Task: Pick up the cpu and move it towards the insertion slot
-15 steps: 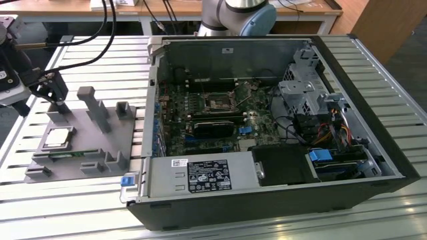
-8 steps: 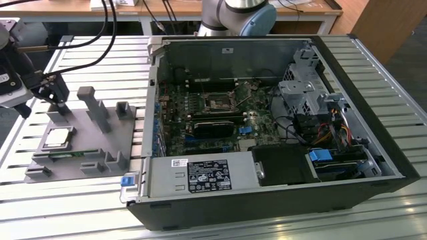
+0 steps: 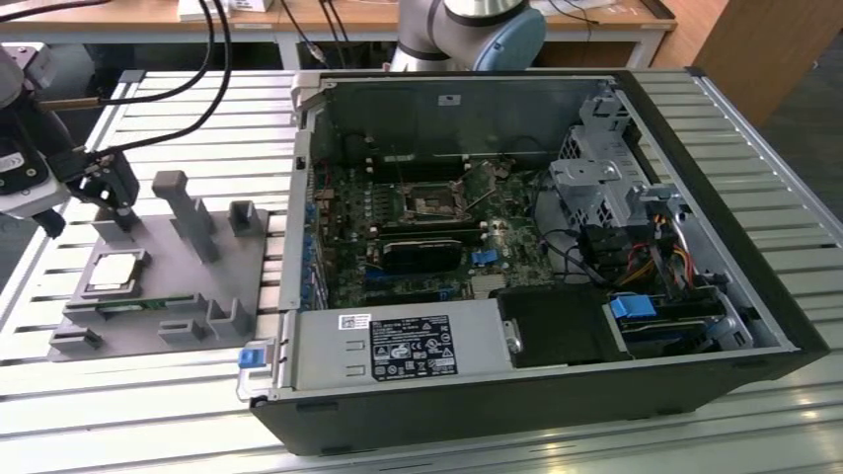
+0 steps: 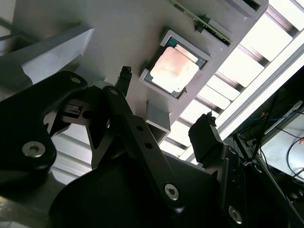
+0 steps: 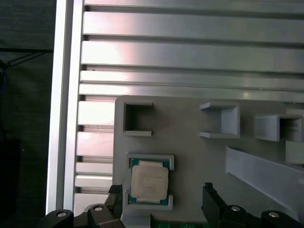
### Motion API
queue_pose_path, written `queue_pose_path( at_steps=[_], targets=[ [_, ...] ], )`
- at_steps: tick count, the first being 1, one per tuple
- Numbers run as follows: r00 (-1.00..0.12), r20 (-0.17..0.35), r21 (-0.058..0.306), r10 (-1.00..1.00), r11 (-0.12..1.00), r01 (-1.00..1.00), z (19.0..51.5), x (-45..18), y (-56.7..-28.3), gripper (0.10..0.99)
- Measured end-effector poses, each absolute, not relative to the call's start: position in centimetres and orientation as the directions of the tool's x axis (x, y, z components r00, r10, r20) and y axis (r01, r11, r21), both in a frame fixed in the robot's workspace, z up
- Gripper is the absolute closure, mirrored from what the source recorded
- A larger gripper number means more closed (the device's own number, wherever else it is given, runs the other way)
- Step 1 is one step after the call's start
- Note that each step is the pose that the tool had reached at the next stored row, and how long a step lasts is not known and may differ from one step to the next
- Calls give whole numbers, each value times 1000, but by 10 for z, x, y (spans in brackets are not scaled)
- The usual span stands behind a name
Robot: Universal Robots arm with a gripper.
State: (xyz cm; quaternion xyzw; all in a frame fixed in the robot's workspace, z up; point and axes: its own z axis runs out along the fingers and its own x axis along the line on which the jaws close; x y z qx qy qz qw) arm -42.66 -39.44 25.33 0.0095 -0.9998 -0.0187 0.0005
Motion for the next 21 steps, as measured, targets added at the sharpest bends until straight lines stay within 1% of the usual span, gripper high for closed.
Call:
queue_pose_path(
  at_steps=[21],
  targets=[
    [-1000,1,37,-19,999,-19,230,-432,-394,325]
  ],
)
